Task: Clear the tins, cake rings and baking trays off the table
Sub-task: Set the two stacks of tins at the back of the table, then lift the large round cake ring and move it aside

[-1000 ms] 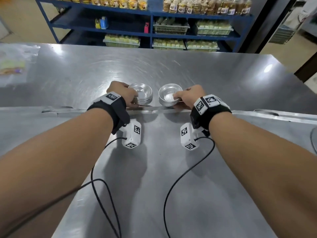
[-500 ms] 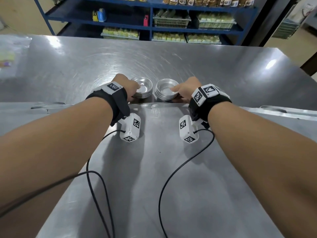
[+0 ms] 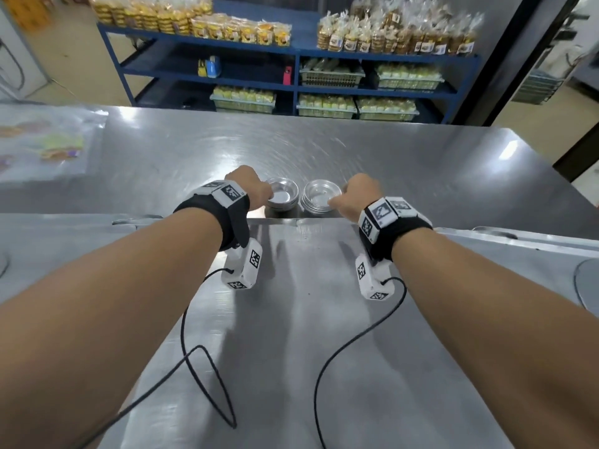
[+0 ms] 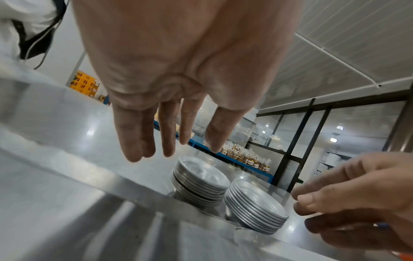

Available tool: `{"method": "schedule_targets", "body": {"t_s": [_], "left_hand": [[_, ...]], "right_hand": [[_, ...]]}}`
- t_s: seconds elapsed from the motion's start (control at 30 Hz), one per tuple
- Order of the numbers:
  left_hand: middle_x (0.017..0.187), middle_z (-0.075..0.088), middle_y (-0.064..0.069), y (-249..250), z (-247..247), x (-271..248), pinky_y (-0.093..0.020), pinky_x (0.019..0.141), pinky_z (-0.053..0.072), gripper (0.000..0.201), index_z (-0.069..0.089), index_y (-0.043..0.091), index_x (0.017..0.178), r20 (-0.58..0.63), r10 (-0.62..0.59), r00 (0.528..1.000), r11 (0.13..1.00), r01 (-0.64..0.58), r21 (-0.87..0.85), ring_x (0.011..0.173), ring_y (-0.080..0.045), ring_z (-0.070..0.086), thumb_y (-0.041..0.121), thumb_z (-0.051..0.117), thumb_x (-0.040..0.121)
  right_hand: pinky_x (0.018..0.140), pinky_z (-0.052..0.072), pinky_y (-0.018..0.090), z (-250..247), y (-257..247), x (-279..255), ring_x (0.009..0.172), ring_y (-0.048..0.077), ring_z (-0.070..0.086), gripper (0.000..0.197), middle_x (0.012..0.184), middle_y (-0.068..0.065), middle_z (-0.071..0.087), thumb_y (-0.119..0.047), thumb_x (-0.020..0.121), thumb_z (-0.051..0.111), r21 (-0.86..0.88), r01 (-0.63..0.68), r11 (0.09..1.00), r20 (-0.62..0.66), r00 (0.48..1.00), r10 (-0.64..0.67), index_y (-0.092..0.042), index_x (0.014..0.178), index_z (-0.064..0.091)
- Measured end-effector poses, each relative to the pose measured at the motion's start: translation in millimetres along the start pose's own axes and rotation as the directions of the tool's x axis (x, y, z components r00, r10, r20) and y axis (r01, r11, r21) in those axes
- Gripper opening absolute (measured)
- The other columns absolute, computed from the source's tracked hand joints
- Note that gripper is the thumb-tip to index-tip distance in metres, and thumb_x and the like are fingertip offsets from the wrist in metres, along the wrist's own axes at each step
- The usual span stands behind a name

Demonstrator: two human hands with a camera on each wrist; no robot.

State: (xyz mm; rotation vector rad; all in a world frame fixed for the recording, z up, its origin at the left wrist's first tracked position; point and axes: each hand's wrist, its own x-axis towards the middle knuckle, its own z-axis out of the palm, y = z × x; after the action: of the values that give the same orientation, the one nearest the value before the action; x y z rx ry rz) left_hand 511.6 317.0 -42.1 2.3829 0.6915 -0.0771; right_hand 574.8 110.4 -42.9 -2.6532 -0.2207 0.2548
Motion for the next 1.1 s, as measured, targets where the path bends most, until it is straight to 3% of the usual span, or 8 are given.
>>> {"method": "schedule_targets", "body": {"t_s": [0.17,0.27,0.47,0.6,0.7,0.8,0.9,1.1], "left_hand": [[0.093,0.068,-0.005,-0.1,-30.4,-53.5,-0.03,0.065,0.044,0.021,0.07,0.011,0.09,0.06,0.06,0.996,0.982,-0.069,0.177,0.079,-0.024,0.059,0.032,0.072,0.086],[0.093,0.068,-0.006,-2.1,-52.0,-100.8,-0.027,0.053,0.039,0.017,0.068,0.012,0.084,0.071,0.065,0.995,0.957,-0.083,0.277,0.067,-0.017,0.054,0.029,0.067,0.088],[0.091,0.068,-0.005,-22.0,-92.1,-222.0,-0.024,0.053,0.038,0.017,0.07,0.011,0.089,0.053,0.046,0.998,0.94,-0.061,0.335,0.073,-0.02,0.056,0.028,0.068,0.088],[0.103,0.07,-0.004,-50.1,-116.6,-306.4,-0.03,0.079,0.048,0.027,0.076,0.009,0.107,0.06,0.076,0.995,0.933,-0.092,0.348,0.088,-0.021,0.058,0.03,0.066,0.091],[0.1,0.063,-0.007,-76.7,-131.0,-366.0,-0.029,0.085,0.046,0.014,0.068,0.014,0.094,0.042,0.065,0.997,0.934,-0.076,0.349,0.092,-0.024,0.056,0.028,0.066,0.092],[0.103,0.06,-0.009,-112.0,-143.1,-416.4,-0.027,0.08,0.043,0.01,0.063,0.022,0.1,0.008,0.015,1.0,0.934,-0.017,0.356,0.094,-0.026,0.057,0.026,0.065,0.091],[0.131,0.061,-0.007,-154.6,-155.8,-459.0,-0.028,0.091,0.044,0.039,0.061,0.016,0.131,-0.035,-0.054,0.998,0.92,0.063,0.386,0.121,-0.028,0.057,0.028,0.064,0.094],[0.138,0.057,-0.003,-234.7,-180.0,-527.7,-0.03,0.099,0.043,0.048,0.054,0.021,0.139,-0.085,-0.162,0.983,0.93,0.181,0.32,0.128,-0.026,0.053,0.032,0.064,0.093]], "right_hand": [[0.045,0.033,0.02,-25.0,-20.5,-55.8,0.073,0.022,0.057,0.014,0.08,0.006,0.064,-0.019,0.085,0.067,-0.243,0.141,0.96,0.059,0.99,-0.131,-0.006,0.09,0.07],[0.063,0.044,0.023,-41.5,-33.6,-99.8,0.077,0.022,0.058,0.02,0.091,0.006,0.067,-0.02,0.086,0.068,-0.294,0.184,0.938,0.085,0.982,-0.166,-0.01,0.103,0.072],[0.063,0.043,0.026,-63.5,-65.6,-208.3,0.078,0.024,0.059,0.016,0.085,0.004,0.054,-0.026,0.084,0.07,-0.29,0.295,0.91,0.151,0.953,-0.261,-0.015,0.085,0.059],[0.057,0.048,0.024,-64.3,-89.9,-286.7,0.075,0.023,0.063,0.015,0.08,0.004,0.061,-0.024,0.085,0.067,-0.288,0.391,0.874,0.229,0.914,-0.334,-0.011,0.079,0.063],[0.072,0.056,0.031,-57.3,-109.3,-346.2,0.081,0.027,0.064,0.015,0.088,0.006,0.063,-0.025,0.084,0.069,-0.266,0.46,0.847,0.275,0.878,-0.391,-0.01,0.086,0.066],[0.069,0.052,0.029,-41.4,-131.6,-403.1,0.076,0.027,0.06,0.021,0.081,0.005,0.056,-0.024,0.085,0.07,-0.265,0.501,0.824,0.32,0.852,-0.416,-0.01,0.073,0.059],[0.064,0.049,0.029,-19.4,-154.7,-452.9,0.07,0.028,0.059,0.036,0.073,0.005,0.054,-0.027,0.084,0.071,-0.251,0.553,0.794,0.379,0.812,-0.445,-0.013,0.061,0.048],[0.054,0.043,0.024,25.8,-199.6,-530.9,0.057,0.023,0.049,0.037,0.065,0.003,0.049,-0.028,0.081,0.071,-0.194,0.596,0.779,0.449,0.76,-0.47,-0.013,0.059,0.045]]}}
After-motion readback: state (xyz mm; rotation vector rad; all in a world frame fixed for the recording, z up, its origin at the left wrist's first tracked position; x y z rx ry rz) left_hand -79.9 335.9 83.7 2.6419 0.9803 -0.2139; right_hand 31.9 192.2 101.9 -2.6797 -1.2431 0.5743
